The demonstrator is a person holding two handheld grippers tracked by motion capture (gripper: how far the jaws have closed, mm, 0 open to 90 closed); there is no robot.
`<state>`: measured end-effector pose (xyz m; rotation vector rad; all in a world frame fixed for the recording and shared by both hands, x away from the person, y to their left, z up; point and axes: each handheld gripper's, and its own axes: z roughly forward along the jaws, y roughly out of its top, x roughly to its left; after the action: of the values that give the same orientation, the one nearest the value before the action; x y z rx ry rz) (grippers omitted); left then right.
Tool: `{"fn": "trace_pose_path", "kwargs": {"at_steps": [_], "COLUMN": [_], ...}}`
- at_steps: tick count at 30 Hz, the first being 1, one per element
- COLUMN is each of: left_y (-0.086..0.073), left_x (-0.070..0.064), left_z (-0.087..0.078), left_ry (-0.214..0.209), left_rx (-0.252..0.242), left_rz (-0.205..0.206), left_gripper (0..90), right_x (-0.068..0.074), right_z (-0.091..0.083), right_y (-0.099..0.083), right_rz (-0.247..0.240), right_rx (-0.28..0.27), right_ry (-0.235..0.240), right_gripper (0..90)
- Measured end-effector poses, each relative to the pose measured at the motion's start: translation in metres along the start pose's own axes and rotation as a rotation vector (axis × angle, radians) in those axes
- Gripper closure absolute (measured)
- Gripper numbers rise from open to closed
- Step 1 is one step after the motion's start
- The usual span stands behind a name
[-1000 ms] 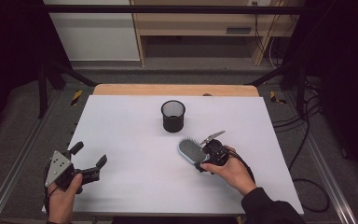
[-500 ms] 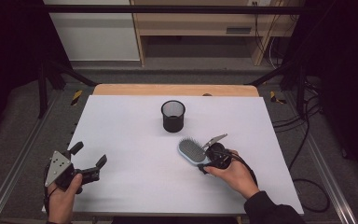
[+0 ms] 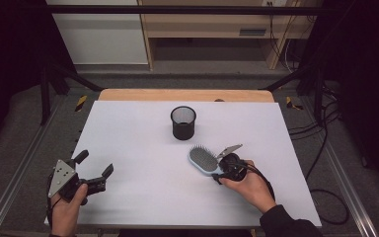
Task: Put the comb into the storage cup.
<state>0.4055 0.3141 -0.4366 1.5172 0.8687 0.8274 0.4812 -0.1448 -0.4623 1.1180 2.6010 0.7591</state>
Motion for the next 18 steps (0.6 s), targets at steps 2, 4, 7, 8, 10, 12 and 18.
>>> {"fn": "trace_pose_path", "kwargs": {"at_steps": [2, 4, 7, 8, 10, 12, 18], "left_y": [0.0000, -0.0001, -0.0002, -0.0002, -0.0004, -0.0004, -0.0005], "left_x": [0.0000, -0.0001, -0.0003, -0.0003, -0.0004, -0.0005, -0.0004], "left_z": [0.0000, 0.0001, 0.0003, 0.0003, 0.0006, 0.0006, 0.0008], "left_ry": [0.000, 0.000, -0.001, -0.002, -0.003, -0.003, -0.003], "left_rx": [0.000, 0.001, 0.001, 0.003, 0.003, 0.004, 0.005], "left_rz": [-0.001, 0.000, 0.001, 0.002, 0.001, 0.001, 0.001], "left_gripper": [1.4, 1.3, 1.4, 1.4, 1.4, 1.4, 1.3], "right_x": [0.0004, 0.0010, 0.0015, 0.0015, 0.0024, 0.0029, 0.0027], "right_z": [0.0000, -0.0001, -0.0002, -0.0001, -0.0003, -0.0005, -0.0019], "right_y": [-0.0001, -0.0003, -0.0008, -0.0010, -0.0018, -0.0019, -0.0026], "right_rz": [-0.004, -0.012, -0.015, -0.016, -0.016, -0.017, -0.021], "right_rx": [0.001, 0.001, 0.000, -0.001, -0.003, -0.001, 0.001], "right_ry": [-0.003, -0.007, -0.008, -0.008, -0.012, -0.012, -0.003], "right_gripper": [51.1, 52.1, 52.7, 52.8, 54.0, 56.3, 68.1]}}
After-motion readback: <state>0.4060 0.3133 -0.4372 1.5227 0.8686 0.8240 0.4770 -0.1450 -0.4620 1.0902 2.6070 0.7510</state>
